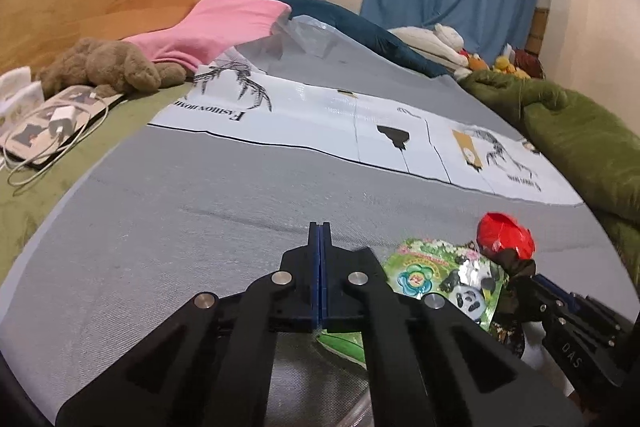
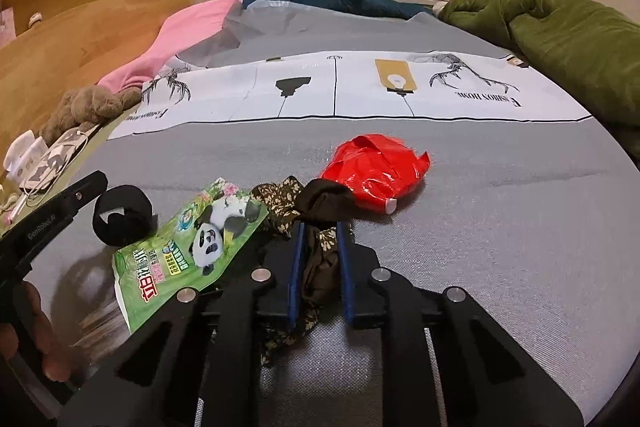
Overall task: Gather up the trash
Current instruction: 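Grasp the black hair tie with the left tool while the right tool grasps the camouflage scrunchie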
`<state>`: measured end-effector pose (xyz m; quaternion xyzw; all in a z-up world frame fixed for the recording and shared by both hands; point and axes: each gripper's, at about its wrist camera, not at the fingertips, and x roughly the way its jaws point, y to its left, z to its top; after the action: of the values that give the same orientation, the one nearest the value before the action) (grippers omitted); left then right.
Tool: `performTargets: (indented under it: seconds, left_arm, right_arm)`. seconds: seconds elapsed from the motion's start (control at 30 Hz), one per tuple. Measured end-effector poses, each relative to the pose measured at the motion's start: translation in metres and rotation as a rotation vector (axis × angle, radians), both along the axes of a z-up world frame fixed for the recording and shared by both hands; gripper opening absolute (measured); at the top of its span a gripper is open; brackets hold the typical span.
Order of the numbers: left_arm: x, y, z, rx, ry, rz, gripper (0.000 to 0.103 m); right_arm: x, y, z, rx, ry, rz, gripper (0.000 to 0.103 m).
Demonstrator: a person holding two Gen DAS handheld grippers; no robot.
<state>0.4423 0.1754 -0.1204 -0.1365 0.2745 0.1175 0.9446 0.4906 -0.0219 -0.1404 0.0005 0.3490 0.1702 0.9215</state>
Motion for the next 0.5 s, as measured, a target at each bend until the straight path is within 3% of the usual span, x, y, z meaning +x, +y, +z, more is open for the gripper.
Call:
performTargets:
  seconds: [0.07, 0.13, 0.2, 0.23, 0.33, 0.5]
  left_arm:
    - [-0.001, 0.002, -0.002, -0.005, 0.008, -0.002, 0.0]
    - [-0.004, 0.003, -0.002, -0.015, -0.001, 0.0, 0.009]
    - [-0.005, 0.004, -0.001, -0.022, -0.006, 0.001, 0.067]
    - [-0.009, 0.003, 0.0, -0.013, -0.021, 0.02, 0.073]
    - [-0.008, -0.001, 0.001, 0.002, -0.024, 0.006, 0.075]
    - [0.013, -0.008, -0.011, 0.019, 0.091, -0.042, 0.075]
  right_arm:
    - [0.001, -0.001, 0.0, -0.001, 0.003, -0.008, 0.016]
    - [0.002, -0.002, -0.001, 0.005, 0.01, -0.006, 0.016]
    - [0.003, -0.002, -0.001, 0.005, 0.013, -0.007, 0.017]
    - [0.003, -0.001, -0.001, 0.003, 0.014, -0.007, 0.017]
    - [0.004, 0.0, -0.002, -0.001, 0.019, -0.006, 0.017]
    - [0.005, -0.001, -0.004, 0.002, 0.028, -0.008, 0.017]
